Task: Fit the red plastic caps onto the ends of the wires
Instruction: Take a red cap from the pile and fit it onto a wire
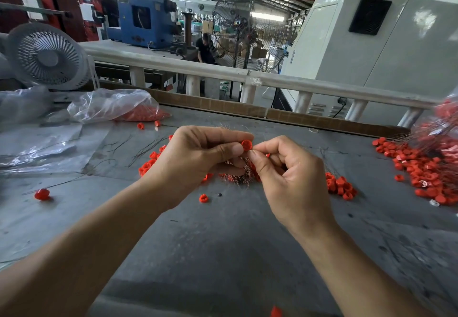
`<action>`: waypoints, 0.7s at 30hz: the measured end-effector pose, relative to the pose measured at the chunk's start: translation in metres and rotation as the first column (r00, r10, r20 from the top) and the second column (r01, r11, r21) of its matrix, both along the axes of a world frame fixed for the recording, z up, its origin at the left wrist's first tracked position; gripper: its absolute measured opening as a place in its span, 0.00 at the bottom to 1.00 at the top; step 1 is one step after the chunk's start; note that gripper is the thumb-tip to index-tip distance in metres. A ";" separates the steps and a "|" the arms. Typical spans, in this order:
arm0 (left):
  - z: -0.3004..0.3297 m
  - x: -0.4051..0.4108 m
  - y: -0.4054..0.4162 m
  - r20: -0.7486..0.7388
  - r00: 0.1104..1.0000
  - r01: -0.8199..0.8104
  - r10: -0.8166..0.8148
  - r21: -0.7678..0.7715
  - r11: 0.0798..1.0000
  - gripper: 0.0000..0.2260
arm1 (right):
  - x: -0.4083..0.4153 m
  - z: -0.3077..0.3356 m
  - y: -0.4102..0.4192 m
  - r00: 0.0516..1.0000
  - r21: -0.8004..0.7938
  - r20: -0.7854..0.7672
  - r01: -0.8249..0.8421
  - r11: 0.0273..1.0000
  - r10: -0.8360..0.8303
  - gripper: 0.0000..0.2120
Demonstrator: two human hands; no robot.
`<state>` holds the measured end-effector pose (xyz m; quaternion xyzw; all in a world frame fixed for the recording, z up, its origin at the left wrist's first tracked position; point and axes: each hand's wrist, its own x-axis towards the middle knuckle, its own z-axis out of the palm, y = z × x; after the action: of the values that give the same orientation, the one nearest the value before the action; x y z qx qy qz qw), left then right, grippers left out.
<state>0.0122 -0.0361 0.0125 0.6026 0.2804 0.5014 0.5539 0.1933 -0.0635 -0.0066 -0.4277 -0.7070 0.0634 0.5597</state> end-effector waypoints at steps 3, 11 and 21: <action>0.000 0.001 0.000 -0.002 1.000 -0.001 0.001 -0.001 1.000 0.11 | 0.000 -0.001 0.000 1.000 0.010 0.012 0.013 1.000 -0.013 0.04; -0.001 0.001 -0.002 -0.027 1.000 -0.014 0.015 0.040 0.999 0.13 | -0.001 -0.001 0.001 1.000 -0.007 0.017 0.014 1.000 -0.014 0.05; -0.001 0.000 -0.001 -0.061 0.998 -0.023 0.025 0.034 0.999 0.12 | -0.002 0.000 0.000 0.999 -0.029 0.029 0.022 0.999 -0.022 0.05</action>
<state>0.0122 -0.0369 0.0113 0.6234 0.2962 0.4938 0.5290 0.1909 -0.0634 -0.0062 -0.4446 -0.7093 0.0615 0.5436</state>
